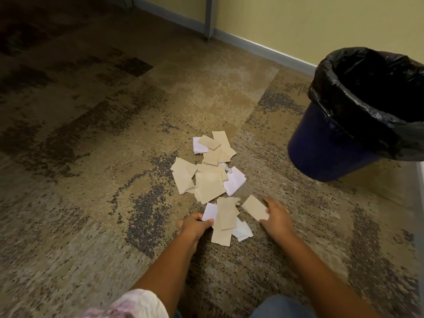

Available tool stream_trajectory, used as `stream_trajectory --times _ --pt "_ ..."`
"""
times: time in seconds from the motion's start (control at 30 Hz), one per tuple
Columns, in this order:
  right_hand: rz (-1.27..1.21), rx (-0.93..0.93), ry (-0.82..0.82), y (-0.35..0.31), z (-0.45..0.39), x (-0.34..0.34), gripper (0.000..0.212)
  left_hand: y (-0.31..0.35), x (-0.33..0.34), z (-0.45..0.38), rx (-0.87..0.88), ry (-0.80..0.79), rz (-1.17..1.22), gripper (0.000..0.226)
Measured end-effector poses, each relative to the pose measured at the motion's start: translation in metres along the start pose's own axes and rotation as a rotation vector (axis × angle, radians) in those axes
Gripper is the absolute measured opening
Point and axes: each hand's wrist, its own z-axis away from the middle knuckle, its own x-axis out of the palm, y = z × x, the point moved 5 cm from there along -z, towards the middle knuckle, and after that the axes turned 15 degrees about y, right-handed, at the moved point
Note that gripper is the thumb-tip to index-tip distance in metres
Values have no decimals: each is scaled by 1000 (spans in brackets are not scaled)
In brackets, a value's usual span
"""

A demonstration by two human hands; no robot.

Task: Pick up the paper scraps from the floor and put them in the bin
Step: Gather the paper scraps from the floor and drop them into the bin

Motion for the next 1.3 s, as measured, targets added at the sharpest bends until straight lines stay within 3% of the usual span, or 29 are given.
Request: stream_trajectory --times 0.13,0.3,0.4,0.53,0.73,0.9,1.03,1.13,1.3 --pt "-150 93 -120 10 8 3 61 1 -2 3 9 19 -42 28" --pt "-253 94 -220 4 20 14 33 3 -2 3 4 29 -19 33" --pt "-381 143 -241 -11 26 12 59 3 -4 3 -13 53 -19 37" --pt "-308 101 -276 -23 34 18 93 4 -6 8 -53 -15 -12 30" --pt "-626 307 -405 -42 44 30 34 4 -12 9 -76 -111 7 13" --pt "-1081 597 -546 -59 54 26 21 -2 -26 14 -131 -159 147 9" --pt "-1321 612 -558 -72 54 13 30 -7 -27 27 -251 -278 356 12" --pt "-1222 468 -499 -76 55 1 22 -6 -21 39 -218 -323 395 14" --pt "-932 341 -315 -74 58 -10 32 2 -11 56 -127 -310 376 14"
